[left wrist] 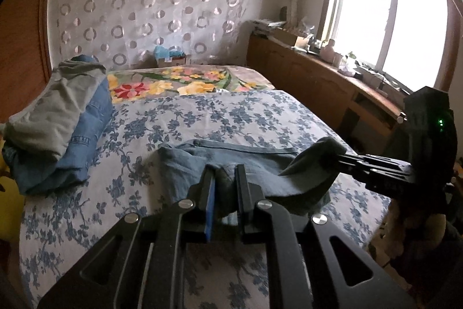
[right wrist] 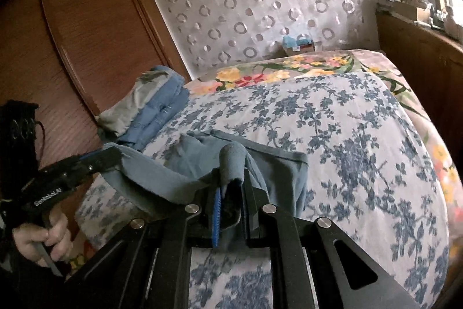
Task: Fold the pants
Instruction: 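Lower the folded pants onto the bed and open both grippers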
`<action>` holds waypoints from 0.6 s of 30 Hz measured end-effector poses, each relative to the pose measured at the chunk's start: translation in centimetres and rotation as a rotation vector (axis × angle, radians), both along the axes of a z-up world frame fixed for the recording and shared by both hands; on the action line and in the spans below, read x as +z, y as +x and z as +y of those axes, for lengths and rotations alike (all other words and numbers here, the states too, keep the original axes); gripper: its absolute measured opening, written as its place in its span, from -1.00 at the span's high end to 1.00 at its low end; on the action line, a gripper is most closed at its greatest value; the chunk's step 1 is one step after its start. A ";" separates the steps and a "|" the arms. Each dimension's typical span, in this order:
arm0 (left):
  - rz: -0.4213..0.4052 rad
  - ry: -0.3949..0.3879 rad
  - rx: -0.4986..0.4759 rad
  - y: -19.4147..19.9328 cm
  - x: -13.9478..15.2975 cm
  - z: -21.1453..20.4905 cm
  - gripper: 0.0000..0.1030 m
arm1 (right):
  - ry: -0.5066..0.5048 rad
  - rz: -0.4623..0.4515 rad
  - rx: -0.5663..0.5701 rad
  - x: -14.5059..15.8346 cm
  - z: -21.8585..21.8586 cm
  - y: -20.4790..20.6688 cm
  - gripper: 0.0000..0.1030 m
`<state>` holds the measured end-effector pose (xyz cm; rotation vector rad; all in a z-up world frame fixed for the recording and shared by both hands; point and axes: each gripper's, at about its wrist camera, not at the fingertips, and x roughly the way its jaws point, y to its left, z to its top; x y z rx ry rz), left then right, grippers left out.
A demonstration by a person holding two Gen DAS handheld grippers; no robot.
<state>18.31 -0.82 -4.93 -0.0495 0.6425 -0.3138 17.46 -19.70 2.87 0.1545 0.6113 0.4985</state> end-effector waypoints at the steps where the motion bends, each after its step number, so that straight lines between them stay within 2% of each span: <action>1: 0.005 0.002 0.006 0.3 0.0 0.0 0.77 | -0.010 -0.002 0.004 0.1 0.2 0.2 0.78; 4: 0.015 -0.005 0.002 0.5 0.0 0.1 0.69 | -0.045 -0.016 -0.004 0.5 0.7 0.8 0.75; 6: 0.006 -0.007 -0.001 0.3 0.1 0.2 0.35 | -0.062 -0.021 -0.006 0.7 0.7 1.1 0.68; 8: -0.007 -0.008 -0.006 -0.2 0.1 0.3 0.16 | -0.077 -0.039 -0.011 1.0 0.7 1.0 0.54; 14: 0.032 -0.016 -0.033 -0.8 -0.7 0.6 0.03 | -0.079 -0.073 -0.024 1.0 -1.0 0.0 0.41; 18: 0.032 -0.024 0.001 -1.9 -1.6 1.4 0.03 | -0.091 -0.064 -0.022 0.3 -2.2 -1.2 0.39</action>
